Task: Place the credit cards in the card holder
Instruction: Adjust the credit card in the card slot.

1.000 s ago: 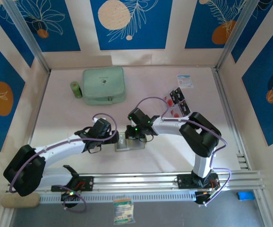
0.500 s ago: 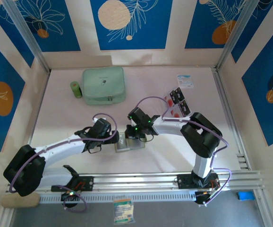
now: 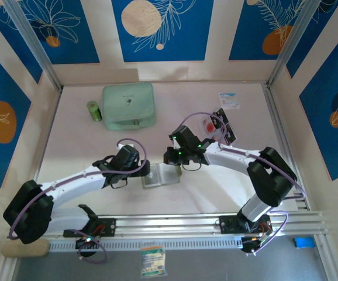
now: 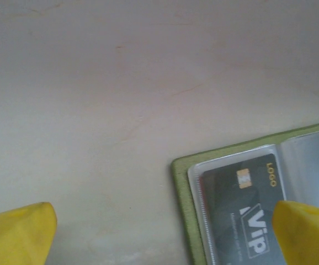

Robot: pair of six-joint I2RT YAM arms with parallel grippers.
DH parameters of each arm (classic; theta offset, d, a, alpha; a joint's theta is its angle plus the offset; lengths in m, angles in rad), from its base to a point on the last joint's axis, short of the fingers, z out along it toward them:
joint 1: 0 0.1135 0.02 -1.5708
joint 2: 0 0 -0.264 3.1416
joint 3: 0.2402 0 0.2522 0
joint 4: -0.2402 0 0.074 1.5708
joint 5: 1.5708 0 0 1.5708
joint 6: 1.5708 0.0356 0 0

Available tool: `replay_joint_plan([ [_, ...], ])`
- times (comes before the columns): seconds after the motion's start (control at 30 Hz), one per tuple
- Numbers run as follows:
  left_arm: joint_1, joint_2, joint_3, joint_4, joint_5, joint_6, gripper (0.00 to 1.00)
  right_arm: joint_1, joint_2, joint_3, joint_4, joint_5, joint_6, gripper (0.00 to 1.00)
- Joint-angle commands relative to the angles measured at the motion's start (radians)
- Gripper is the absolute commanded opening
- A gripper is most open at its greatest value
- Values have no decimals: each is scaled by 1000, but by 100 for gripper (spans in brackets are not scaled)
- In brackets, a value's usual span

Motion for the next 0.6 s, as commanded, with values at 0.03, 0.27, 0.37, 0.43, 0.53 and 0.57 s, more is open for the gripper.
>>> replay_joint_plan([
  [0.03, -39, -10, 23, -17, -17, -34, 100, -34, -85, -43, -79, 17, -47, 8],
  [0.27, -104, 33, 2, 66, -23, -113, 100, -58, -101, -39, -132, 20, -109, 14],
  [0.37, -137, 72, 34, 76, -35, -121, 100, -57, -62, -20, -130, 6, -121, 13],
  [0.43, -153, 91, 49, 84, -41, -126, 100, -55, -37, -9, -126, 0, -124, 11],
  [0.53, -176, 113, 69, 93, -58, -133, 100, -56, -7, 12, -122, -6, -131, 8],
  [0.57, -181, 118, 77, 91, -63, -133, 100, -55, 2, 17, -120, -9, -134, 7],
])
